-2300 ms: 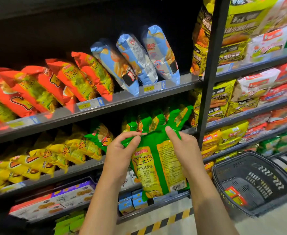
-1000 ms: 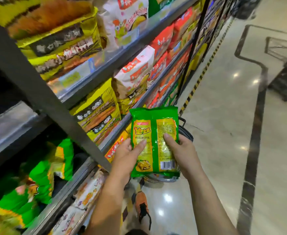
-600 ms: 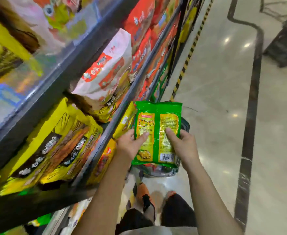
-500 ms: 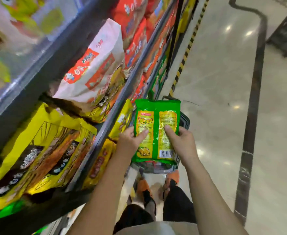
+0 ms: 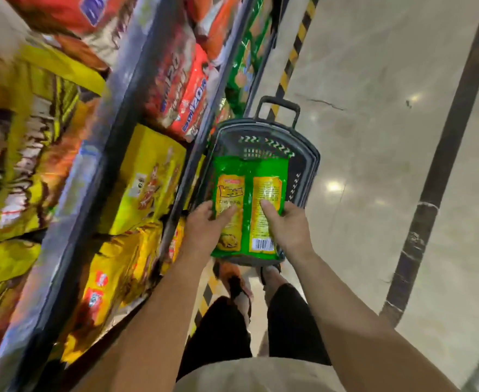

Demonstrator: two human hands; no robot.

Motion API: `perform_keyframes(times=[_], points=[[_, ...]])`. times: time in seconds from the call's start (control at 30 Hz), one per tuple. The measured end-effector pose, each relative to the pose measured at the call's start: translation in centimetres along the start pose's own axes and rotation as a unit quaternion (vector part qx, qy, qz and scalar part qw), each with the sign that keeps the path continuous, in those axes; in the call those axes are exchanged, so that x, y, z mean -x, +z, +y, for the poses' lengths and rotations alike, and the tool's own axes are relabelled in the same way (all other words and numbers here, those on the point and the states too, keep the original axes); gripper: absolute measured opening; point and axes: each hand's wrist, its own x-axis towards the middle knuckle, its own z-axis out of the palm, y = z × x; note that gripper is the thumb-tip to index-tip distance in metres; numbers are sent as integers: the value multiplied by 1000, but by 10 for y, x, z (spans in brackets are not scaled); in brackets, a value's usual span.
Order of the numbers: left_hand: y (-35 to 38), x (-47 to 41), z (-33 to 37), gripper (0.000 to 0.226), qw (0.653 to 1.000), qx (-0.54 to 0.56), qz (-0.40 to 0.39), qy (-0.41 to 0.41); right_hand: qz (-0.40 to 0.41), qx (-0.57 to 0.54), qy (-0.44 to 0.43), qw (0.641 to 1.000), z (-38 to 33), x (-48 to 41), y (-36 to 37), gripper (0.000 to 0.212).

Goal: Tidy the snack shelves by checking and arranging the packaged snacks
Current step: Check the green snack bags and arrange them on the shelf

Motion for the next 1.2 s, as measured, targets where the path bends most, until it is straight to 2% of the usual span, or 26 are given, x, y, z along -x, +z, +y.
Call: perform_keyframes(times=[0.17,0.23,0.3,0.43,0.5,0.63,0.73,0.87,0.93,1.07,1.2], points=[[30,-59,-35,32,998,-64,-9,-7,-6,36,37,999,49,-61,16,34],[41,-88,-57,20,996,-84,1,1,-9,40,43,998,70,-85,26,37],[51,-118,-82,20,994,-111,9,13,-13,45,53,997,92,-109,40,37],[67,-177,-131,44,993,-120,25,2,8,26,70,997,143,-153,71,25],[75,-202,-152,39,993,-113,19,-17,0,38,84,996,169,-175,85,28],[92,-248,-198,20,991,-125,12,-35,-1,64,106,992,217,-216,112,47],[104,-278,-228,22,989,-140,16,-43,-1,75,122,990,244,-242,129,38],[122,-314,-259,23,989,-144,16,-41,7,85,150,985,277,-280,147,36],[131,-332,-277,31,990,-136,13,-44,8,90,176,980,291,-296,154,41],[145,-355,-301,31,987,-148,-7,-56,4,120,234,965,312,-318,169,61],[152,-369,-321,24,987,-135,-17,-88,-3,106,238,966,331,-329,183,57]])
